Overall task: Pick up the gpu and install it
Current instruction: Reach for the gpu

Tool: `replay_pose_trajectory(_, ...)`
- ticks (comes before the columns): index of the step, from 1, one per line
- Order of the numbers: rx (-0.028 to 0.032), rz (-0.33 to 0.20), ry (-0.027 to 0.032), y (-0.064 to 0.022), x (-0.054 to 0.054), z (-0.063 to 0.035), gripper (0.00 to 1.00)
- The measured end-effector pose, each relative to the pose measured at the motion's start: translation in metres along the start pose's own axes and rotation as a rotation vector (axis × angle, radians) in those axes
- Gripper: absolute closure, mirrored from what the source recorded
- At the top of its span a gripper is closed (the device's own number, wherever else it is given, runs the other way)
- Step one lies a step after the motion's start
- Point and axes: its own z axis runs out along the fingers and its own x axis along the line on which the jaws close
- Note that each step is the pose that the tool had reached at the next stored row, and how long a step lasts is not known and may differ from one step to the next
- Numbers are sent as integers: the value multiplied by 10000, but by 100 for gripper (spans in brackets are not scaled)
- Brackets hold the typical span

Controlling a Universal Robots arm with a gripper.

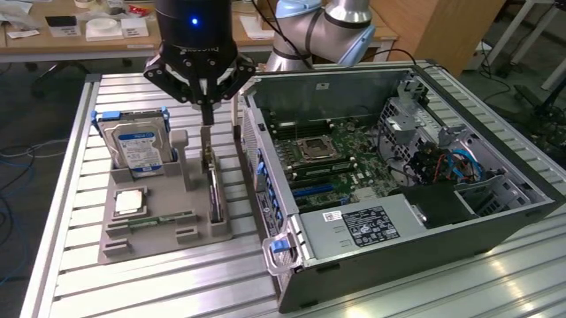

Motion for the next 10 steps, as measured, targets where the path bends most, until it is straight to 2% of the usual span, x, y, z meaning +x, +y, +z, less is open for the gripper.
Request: replay_pose_trajectory(10, -1, 0, -1, -164, 25, 6, 89)
